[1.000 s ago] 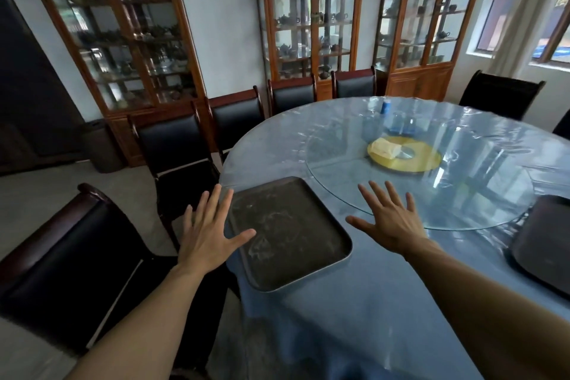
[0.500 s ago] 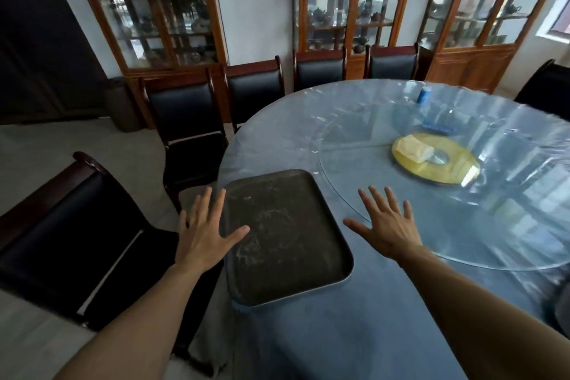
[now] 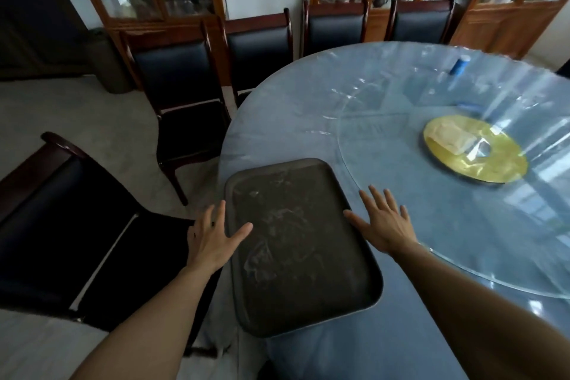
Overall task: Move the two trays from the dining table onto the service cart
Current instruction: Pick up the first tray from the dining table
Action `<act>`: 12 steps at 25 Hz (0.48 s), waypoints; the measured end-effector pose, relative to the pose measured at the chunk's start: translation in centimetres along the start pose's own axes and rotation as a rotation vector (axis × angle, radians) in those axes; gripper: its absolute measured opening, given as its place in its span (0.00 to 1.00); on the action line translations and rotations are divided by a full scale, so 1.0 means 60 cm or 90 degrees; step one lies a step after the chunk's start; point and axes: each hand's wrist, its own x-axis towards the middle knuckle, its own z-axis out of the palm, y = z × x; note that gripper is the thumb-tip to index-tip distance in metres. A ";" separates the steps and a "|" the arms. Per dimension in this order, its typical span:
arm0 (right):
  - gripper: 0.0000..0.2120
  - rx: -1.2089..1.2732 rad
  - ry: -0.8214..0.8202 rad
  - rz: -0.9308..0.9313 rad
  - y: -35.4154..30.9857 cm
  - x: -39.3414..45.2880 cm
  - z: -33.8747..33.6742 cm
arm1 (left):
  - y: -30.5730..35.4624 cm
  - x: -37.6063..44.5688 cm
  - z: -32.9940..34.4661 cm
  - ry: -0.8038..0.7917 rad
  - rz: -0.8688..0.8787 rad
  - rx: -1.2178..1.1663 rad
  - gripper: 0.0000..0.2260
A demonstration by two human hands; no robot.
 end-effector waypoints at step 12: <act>0.50 0.362 -0.227 0.237 -0.022 0.149 0.098 | 0.017 0.127 0.024 -0.321 -0.416 -0.482 0.46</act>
